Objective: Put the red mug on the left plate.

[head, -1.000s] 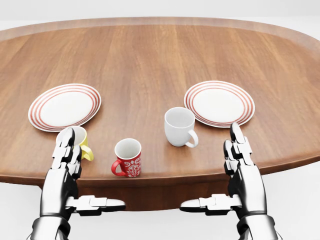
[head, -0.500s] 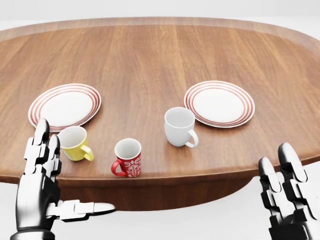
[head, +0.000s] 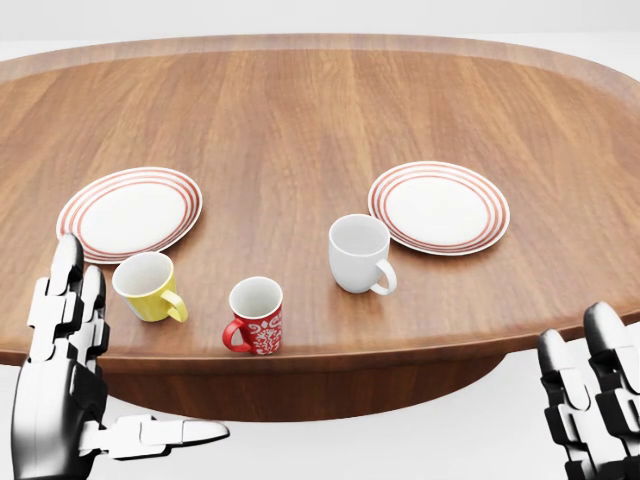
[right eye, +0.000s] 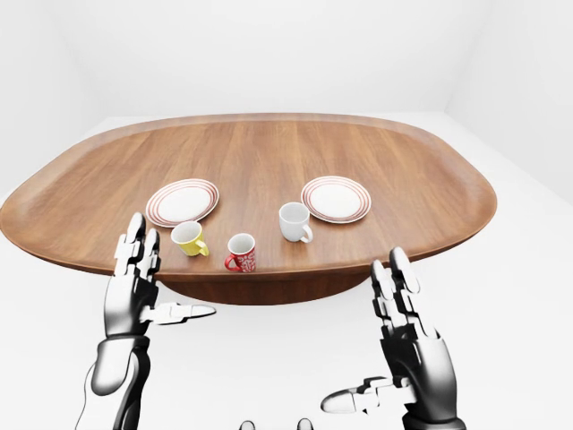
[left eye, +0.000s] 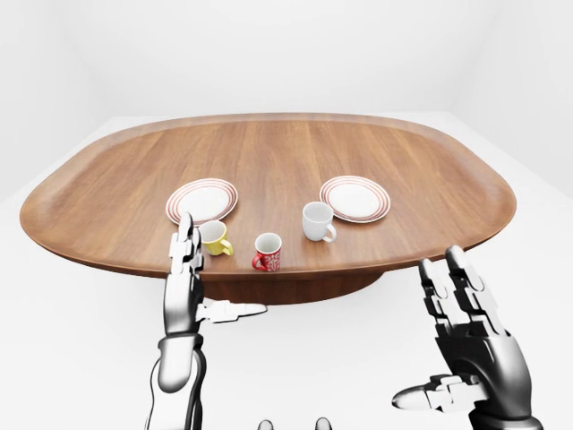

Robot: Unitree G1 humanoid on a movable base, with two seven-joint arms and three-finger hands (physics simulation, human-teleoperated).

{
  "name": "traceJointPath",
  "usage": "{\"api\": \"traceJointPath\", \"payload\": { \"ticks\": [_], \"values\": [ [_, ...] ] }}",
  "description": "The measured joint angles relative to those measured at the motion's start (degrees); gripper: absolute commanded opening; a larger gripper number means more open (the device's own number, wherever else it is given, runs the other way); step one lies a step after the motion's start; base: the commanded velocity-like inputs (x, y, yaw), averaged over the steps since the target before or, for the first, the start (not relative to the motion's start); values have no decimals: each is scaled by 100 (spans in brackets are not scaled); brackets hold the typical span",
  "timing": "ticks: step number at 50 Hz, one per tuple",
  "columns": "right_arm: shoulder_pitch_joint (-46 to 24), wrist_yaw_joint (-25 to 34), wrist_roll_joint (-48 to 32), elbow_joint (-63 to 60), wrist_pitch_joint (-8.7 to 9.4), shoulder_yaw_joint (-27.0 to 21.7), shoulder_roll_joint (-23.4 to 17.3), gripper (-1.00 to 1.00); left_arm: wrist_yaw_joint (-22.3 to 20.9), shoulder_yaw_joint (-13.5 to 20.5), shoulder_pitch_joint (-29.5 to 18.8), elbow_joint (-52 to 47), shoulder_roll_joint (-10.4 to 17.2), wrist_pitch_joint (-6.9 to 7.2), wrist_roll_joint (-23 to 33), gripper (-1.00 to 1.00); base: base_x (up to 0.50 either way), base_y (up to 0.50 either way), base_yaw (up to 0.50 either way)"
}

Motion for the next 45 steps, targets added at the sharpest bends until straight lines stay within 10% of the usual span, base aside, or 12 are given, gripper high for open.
{"api": "traceJointPath", "payload": {
  "ticks": [45],
  "values": [
    [19, 160, -49, -81, 0, -59, 72, 100, -89, -360, 129, -312, 52, 0, 431, 100, 0, 0, 0]
  ]
}}
